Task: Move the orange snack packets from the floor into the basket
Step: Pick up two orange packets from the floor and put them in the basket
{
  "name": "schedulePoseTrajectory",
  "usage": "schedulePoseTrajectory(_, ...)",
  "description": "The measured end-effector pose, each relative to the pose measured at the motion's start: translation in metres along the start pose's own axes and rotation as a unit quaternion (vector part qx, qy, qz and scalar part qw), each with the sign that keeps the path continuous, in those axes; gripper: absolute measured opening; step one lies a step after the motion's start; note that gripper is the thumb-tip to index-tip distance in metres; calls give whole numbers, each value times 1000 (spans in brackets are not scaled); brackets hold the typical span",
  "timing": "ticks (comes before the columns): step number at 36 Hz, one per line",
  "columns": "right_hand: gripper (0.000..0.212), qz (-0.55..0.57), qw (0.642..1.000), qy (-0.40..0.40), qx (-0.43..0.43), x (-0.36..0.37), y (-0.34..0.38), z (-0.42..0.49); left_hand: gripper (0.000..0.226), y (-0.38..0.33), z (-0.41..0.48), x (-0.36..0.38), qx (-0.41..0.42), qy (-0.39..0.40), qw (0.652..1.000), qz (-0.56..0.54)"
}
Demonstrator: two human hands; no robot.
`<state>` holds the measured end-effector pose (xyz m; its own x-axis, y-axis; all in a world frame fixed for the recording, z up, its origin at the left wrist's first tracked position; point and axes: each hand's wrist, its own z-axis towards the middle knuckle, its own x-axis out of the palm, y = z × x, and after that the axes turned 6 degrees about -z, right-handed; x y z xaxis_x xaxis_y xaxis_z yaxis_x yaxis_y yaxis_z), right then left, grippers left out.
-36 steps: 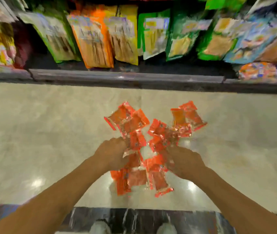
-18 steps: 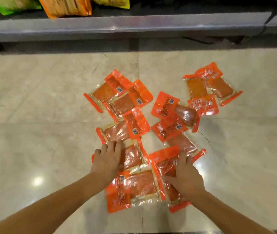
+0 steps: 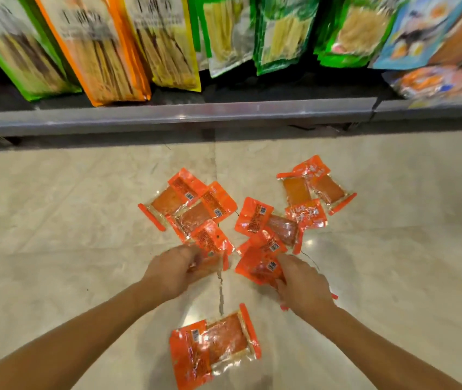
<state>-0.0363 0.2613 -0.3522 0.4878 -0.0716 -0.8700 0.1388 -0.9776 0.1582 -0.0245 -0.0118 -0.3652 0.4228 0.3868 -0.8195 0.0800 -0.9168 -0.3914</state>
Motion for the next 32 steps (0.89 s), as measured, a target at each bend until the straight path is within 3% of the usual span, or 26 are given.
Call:
schedulePoseTrajectory(3,52,-13,999,-33,-22,-82,6,-16,17,-38,-12,-78,23,-48,998,15)
schedulePoseTrajectory(7,26,-9,993,-113,-18,-225,11,-67,19,-109,-50,-215,45,-110,993,-4)
schedulePoseTrajectory(10,19,32,987,-158,0,-355,17,-130,25,-178,-96,-334,64,-119,990,-32)
schedulePoseTrajectory(14,35,112,968,-222,15,-530,20,-242,21,-282,-164,-488,113,-139,980,-90)
schedulePoseTrajectory(17,54,211,933,-290,22,-646,16,-333,28,-360,-216,-586,151,-165,963,-148)
schedulePoseTrajectory(20,22,259,904,-338,35,-737,6,-410,29,-428,-258,-663,209,-165,943,-200)
schedulePoseTrajectory(21,19,270,893,-358,41,-762,1,-436,26,-450,-271,-684,225,-161,937,-214)
schedulePoseTrajectory(24,38,267,867,-417,58,-816,-15,-510,26,-509,-306,-728,276,-159,913,-254)
schedulePoseTrajectory(28,24,310,812,-485,93,-847,-41,-599,31,-585,-338,-751,358,-150,871,-301)
schedulePoseTrajectory(32,27,365,742,-547,126,-845,-66,-676,30,-660,-371,-743,415,-98,828,-364)
